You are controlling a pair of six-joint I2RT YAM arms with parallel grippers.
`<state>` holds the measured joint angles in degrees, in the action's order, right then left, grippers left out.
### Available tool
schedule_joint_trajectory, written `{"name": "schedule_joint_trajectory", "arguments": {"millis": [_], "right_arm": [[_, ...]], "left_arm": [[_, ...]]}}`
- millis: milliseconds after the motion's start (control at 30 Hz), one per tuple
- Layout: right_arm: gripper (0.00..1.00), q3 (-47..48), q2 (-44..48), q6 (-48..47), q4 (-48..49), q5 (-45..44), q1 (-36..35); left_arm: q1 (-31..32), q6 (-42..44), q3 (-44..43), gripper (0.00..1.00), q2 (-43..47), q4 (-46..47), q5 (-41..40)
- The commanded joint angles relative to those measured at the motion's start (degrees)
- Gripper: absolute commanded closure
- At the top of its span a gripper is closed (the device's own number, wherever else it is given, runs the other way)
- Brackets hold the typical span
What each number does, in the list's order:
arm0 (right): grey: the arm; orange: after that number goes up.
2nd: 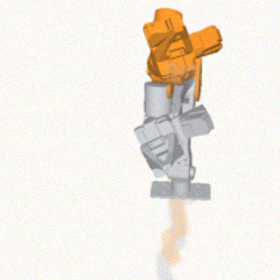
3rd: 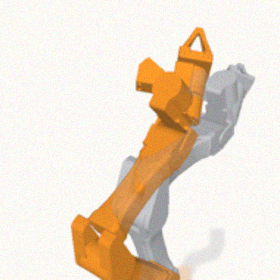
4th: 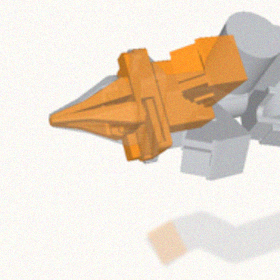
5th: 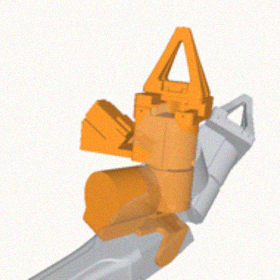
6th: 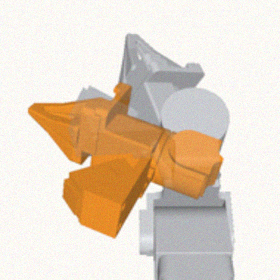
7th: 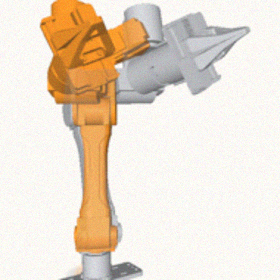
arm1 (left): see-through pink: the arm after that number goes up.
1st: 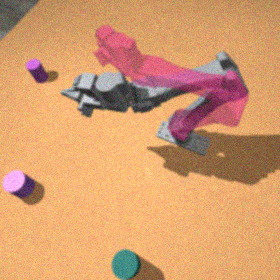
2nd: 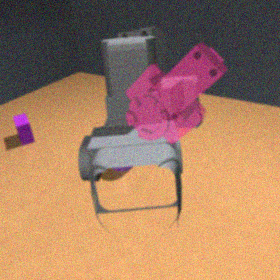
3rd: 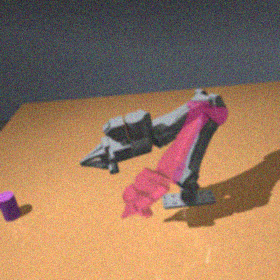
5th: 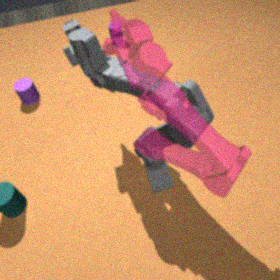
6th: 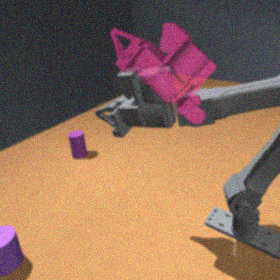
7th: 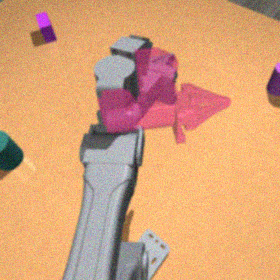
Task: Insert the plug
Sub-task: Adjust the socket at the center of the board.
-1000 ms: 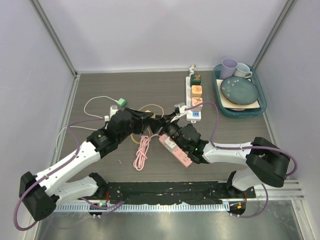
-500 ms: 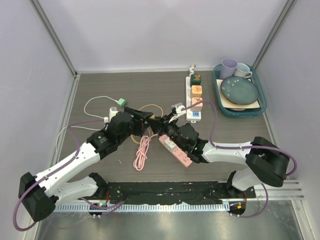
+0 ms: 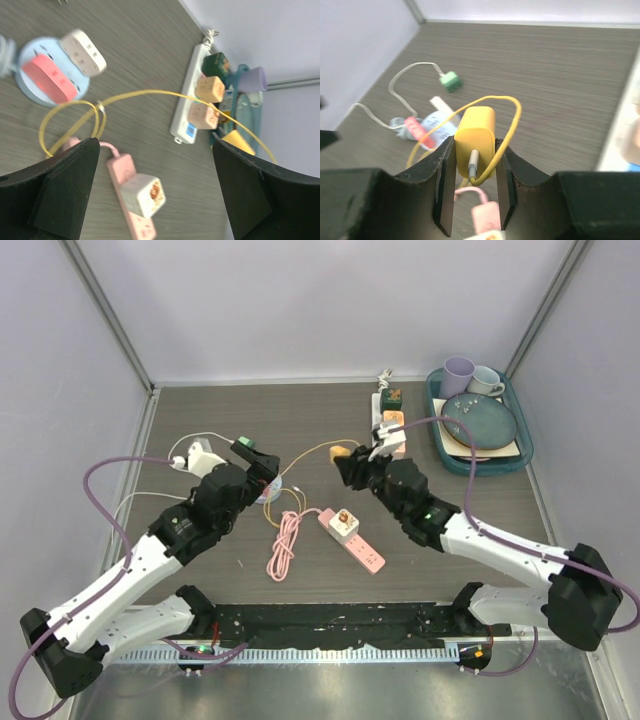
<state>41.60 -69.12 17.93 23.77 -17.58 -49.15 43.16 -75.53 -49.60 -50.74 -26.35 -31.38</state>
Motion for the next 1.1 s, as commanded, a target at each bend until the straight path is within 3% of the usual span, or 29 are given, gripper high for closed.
{"name": "schedule_joint_trajectory", "arguments": {"millis": [0, 267, 500, 767, 1067], "right_arm": [[0.99, 4.44, 4.87, -1.15, -18.55, 3.25, 7.99], [0.99, 7.70, 8.30, -5.71, -40.35, 9.40, 11.00], [0.99, 8.32, 10.24, -13.35, -48.64, 23.72, 11.00], [0.99, 11.39, 8.75, -25.21, -55.31, 35.32, 11.00], [0.99, 16.40, 0.40, -28.47, -65.42, 37.26, 10.91]], "left_arm": [[0.17, 17.51, -4.18, 0.00, -0.41, -4.05, -7.38], [0.00, 37.33, -7.43, 0.00, -3.57, -1.61, -4.49], [-0.35, 54.77, -11.56, 0.00, -7.35, -0.55, 0.44], [-0.70, 59.79, -5.34, 0.00, -5.25, 3.84, -4.04], [-0.97, 64.53, -2.43, 0.00, -3.05, 5.17, -9.57]]}}
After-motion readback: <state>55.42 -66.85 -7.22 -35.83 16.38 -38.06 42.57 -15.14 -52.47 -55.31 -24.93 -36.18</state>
